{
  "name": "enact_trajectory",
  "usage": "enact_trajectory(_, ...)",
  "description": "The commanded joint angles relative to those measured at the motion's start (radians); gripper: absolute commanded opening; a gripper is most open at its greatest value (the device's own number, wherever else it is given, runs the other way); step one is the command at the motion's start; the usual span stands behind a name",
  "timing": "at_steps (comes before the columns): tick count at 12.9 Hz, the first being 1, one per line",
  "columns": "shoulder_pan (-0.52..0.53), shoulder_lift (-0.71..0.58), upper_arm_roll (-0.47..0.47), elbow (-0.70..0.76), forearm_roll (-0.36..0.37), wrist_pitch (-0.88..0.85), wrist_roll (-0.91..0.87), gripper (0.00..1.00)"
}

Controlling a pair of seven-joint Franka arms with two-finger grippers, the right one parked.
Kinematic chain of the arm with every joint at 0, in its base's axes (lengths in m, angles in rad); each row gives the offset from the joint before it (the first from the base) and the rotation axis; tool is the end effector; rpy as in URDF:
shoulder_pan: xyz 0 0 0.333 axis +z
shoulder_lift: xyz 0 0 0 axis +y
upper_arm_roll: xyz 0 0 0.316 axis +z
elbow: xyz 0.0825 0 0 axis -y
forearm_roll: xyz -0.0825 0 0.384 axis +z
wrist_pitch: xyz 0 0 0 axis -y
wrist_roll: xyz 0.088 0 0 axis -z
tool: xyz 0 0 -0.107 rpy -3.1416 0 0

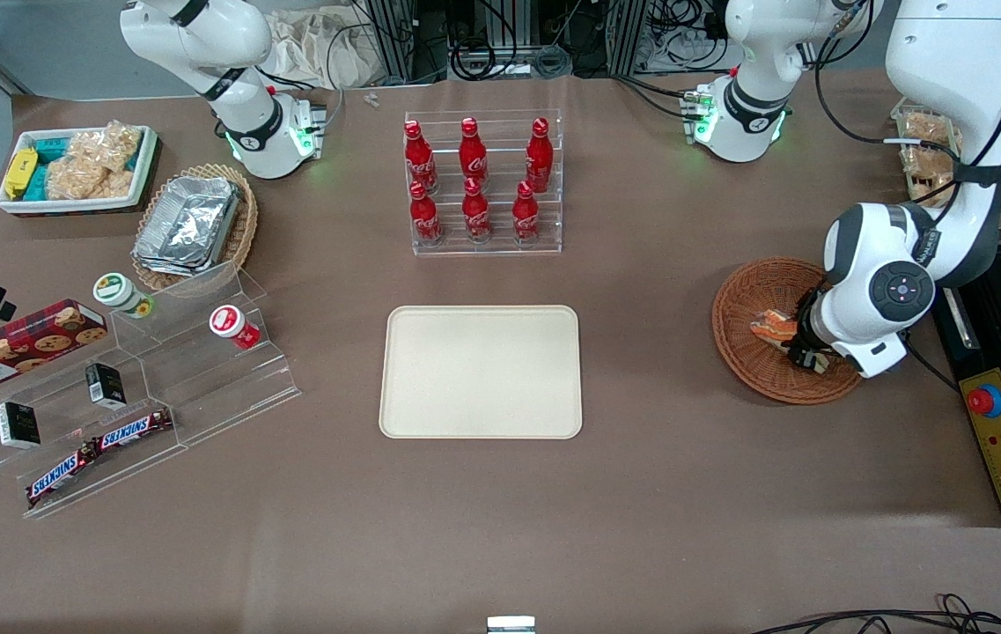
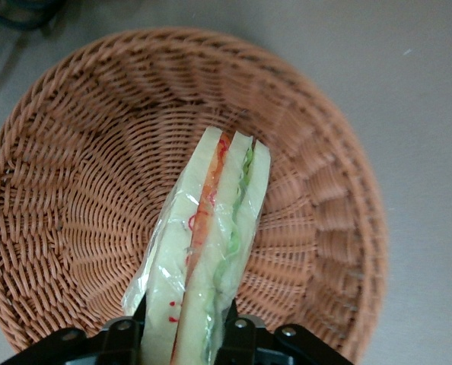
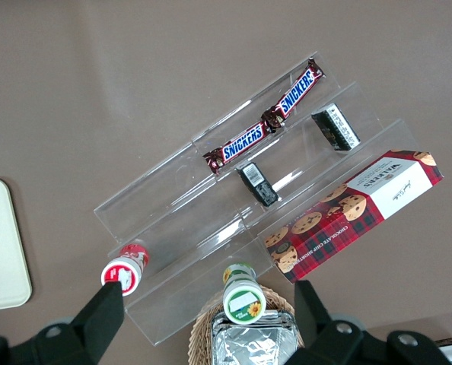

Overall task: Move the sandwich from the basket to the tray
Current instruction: 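Lift the sandwich up out of the basket with the left gripper, then carry the sandwich over the cream tray and lower it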

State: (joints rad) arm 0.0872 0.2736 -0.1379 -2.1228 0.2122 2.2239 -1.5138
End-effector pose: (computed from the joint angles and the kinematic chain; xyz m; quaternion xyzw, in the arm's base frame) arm 0.5545 -0.0210 0.2698 -0.7853 -0.6105 0.0170 0.1010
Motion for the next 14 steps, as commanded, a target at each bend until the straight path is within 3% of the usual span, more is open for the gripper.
enact_trajectory(1,0.009,-0.025,-0.014,0.149,-0.032,-0.196,0.047,0.0)
enact_trajectory(3,0.008,-0.02,-0.014,0.324,-0.149,-0.402,0.191,0.0)
enact_trajectory(6,-0.004,-0.028,-0.023,0.51,-0.217,-0.602,0.372,0.0)
enact_trajectory(9,-0.009,-0.025,-0.133,0.702,-0.24,-0.757,0.587,0.0)
enact_trajectory(12,-0.01,-0.017,-0.279,0.756,-0.25,-0.765,0.775,0.0)
enact_trajectory(14,-0.012,0.037,-0.386,0.768,-0.248,-0.742,0.796,0.0)
